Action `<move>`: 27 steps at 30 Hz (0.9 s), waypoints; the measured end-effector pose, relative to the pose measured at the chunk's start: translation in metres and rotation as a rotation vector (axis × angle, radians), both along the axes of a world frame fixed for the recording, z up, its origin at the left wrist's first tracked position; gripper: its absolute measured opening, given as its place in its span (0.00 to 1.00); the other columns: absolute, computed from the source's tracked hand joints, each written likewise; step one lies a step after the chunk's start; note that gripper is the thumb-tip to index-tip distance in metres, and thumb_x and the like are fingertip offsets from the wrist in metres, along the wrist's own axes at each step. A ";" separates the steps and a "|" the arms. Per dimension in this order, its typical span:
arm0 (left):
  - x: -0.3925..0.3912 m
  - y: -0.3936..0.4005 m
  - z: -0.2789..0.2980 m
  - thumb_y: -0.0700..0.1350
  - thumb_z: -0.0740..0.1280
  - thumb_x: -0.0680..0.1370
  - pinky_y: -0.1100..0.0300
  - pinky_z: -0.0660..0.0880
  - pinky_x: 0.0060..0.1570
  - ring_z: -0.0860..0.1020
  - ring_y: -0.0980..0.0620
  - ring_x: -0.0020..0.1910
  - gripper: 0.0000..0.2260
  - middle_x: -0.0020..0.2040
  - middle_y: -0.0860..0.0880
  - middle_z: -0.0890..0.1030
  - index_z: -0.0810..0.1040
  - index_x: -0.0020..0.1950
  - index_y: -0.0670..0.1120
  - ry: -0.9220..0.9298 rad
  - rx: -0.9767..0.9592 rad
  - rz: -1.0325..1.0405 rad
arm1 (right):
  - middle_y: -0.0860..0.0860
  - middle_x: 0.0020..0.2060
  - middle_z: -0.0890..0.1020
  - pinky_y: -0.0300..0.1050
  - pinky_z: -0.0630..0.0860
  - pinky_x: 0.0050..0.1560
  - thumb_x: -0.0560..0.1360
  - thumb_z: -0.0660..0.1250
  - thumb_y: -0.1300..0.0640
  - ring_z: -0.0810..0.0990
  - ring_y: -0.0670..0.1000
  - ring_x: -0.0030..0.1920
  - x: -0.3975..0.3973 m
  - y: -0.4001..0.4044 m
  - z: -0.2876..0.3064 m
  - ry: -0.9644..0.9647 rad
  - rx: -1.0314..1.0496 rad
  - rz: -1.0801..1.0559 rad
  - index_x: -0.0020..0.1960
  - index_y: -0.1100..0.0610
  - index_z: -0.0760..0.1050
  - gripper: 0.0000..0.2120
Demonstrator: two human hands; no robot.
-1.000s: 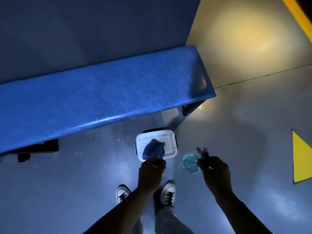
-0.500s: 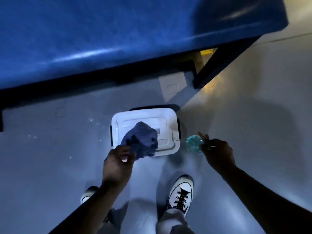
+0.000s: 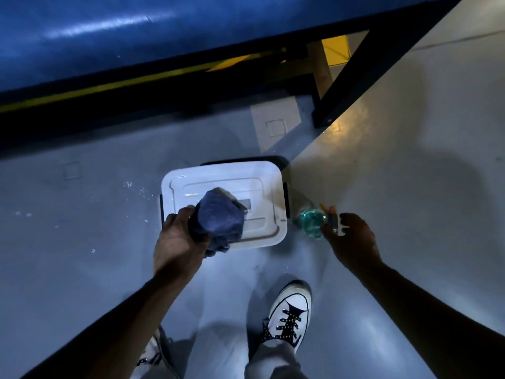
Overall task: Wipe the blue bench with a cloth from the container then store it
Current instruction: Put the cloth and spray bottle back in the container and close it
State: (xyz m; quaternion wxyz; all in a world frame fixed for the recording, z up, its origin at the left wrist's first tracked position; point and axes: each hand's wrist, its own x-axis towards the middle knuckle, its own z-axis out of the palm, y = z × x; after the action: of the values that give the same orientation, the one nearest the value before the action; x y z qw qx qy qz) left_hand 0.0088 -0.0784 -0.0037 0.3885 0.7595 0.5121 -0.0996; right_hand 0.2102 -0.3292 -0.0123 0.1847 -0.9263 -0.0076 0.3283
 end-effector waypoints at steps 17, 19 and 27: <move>-0.110 -0.074 -0.070 0.58 0.69 0.72 0.51 0.82 0.36 0.83 0.48 0.35 0.16 0.46 0.51 0.81 0.79 0.56 0.52 0.058 -0.066 -0.173 | 0.50 0.48 0.83 0.34 0.73 0.46 0.79 0.66 0.57 0.81 0.49 0.49 -0.064 0.064 -0.022 -0.028 0.241 0.114 0.57 0.54 0.81 0.09; -0.101 -0.072 -0.071 0.56 0.71 0.73 0.55 0.81 0.45 0.83 0.49 0.46 0.16 0.51 0.51 0.81 0.80 0.58 0.51 0.027 -0.046 -0.155 | 0.51 0.51 0.84 0.42 0.78 0.51 0.79 0.66 0.57 0.81 0.50 0.51 -0.058 0.069 -0.020 -0.044 0.243 0.109 0.59 0.55 0.80 0.10; -0.082 -0.027 -0.026 0.41 0.71 0.78 0.49 0.82 0.49 0.82 0.53 0.43 0.03 0.49 0.50 0.83 0.83 0.51 0.47 -0.249 0.108 0.138 | 0.55 0.50 0.84 0.42 0.73 0.48 0.80 0.65 0.55 0.81 0.55 0.51 -0.055 0.086 0.001 -0.084 0.158 0.078 0.58 0.57 0.80 0.10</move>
State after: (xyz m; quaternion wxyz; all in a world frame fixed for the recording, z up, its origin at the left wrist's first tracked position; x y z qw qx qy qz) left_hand -0.0728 -0.1057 -0.0299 0.4136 0.7488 0.5155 0.0497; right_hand 0.1548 -0.2433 -0.0117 0.2438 -0.9208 -0.0773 0.2944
